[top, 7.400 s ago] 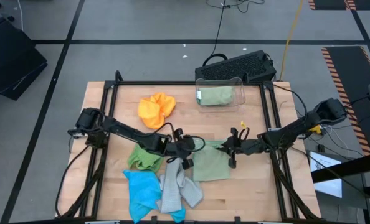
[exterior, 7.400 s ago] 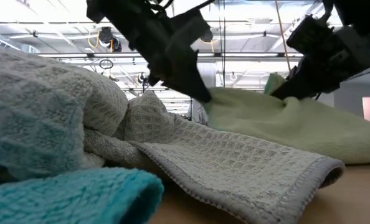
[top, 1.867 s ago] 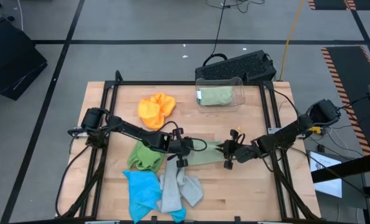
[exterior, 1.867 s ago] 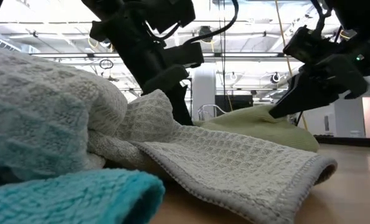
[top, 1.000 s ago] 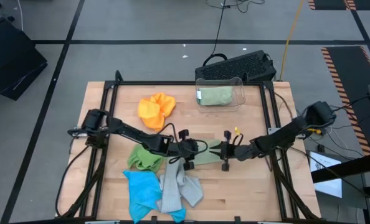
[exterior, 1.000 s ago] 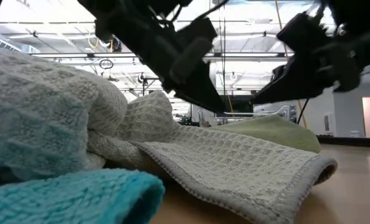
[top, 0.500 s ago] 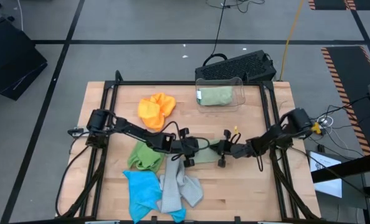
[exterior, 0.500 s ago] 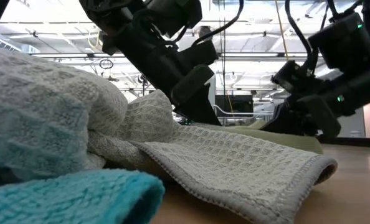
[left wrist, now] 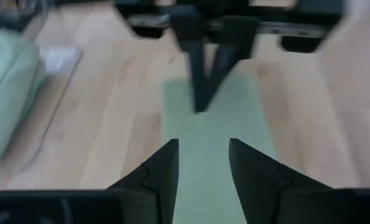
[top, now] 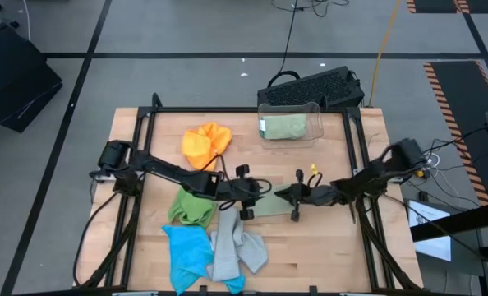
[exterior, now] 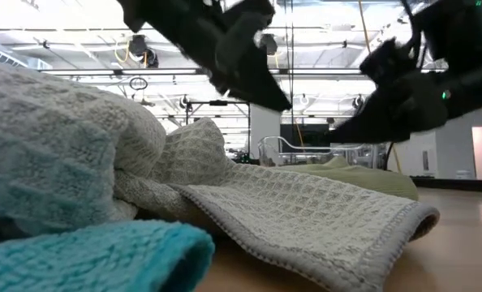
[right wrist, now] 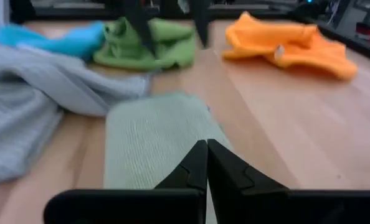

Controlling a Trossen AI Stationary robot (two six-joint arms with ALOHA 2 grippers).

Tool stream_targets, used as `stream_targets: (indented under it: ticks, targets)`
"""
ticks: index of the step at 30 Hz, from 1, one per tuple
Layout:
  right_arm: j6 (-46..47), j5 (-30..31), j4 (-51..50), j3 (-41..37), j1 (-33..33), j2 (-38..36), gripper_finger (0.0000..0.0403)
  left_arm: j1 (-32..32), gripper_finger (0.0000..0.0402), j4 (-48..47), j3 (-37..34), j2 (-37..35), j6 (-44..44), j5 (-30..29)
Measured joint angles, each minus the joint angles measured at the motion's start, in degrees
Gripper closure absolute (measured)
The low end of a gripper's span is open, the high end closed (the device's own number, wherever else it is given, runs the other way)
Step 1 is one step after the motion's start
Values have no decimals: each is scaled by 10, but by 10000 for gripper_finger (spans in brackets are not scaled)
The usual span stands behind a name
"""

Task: Fold microfiber towels
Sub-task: Put the folded light green microfiber towel into the transparent bin

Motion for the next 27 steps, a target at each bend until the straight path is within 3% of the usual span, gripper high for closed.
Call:
stream_targets:
  ticks: [5,10,18,23,27]
  targets:
    - [30,-2,-96,-26,0,-96,400,-33,254,31,1,19,35,-26]
    - [84,-1,-132,-70,10,-150,400,-59,208,83,1,66,40,-58]
    - [117,0,-125,-88,25,-170,400,-88,135,170,4,143,72,-77]
    - [122,2,-89,-86,25,-169,400,-81,128,159,4,171,62,-112]
    - [111,29,-114,-55,35,-166,387,-72,128,154,5,185,57,-108]
